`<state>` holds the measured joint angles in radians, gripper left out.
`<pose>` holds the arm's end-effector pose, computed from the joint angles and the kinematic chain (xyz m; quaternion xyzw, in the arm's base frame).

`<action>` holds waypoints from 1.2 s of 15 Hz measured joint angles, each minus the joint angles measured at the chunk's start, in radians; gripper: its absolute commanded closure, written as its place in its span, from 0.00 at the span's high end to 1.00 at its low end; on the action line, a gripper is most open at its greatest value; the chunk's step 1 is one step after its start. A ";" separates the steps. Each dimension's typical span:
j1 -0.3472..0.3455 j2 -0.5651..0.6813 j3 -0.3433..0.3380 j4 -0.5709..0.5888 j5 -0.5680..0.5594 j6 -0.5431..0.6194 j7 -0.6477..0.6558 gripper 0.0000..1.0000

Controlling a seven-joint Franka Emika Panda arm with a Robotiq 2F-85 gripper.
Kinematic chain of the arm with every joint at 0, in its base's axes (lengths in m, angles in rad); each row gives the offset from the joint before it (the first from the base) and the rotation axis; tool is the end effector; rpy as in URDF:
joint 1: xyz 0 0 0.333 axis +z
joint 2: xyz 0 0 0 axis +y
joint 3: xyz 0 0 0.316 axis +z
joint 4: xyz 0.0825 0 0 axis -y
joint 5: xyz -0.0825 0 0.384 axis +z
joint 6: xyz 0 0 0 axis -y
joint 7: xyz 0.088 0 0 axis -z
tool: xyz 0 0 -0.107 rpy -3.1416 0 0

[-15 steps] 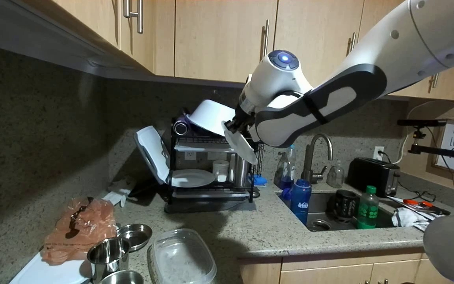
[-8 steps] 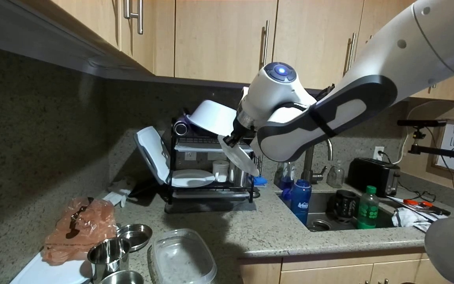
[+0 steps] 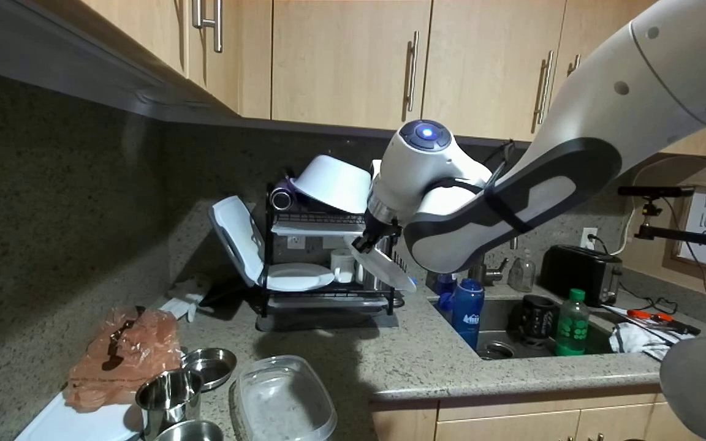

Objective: Pick a plate from the rack and put it on the table

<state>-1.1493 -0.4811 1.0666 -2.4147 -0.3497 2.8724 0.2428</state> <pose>0.5072 0.0108 0.4638 0.9067 0.0391 0.3184 0.2738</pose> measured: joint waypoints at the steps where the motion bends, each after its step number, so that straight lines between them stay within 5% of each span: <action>1: -0.006 0.000 0.012 0.000 -0.007 -0.015 0.000 0.02; 18: -0.239 -0.016 0.266 -0.001 -0.062 -0.044 0.039 0.02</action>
<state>-1.3887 -0.4973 1.3327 -2.4156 -0.4119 2.8285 0.2823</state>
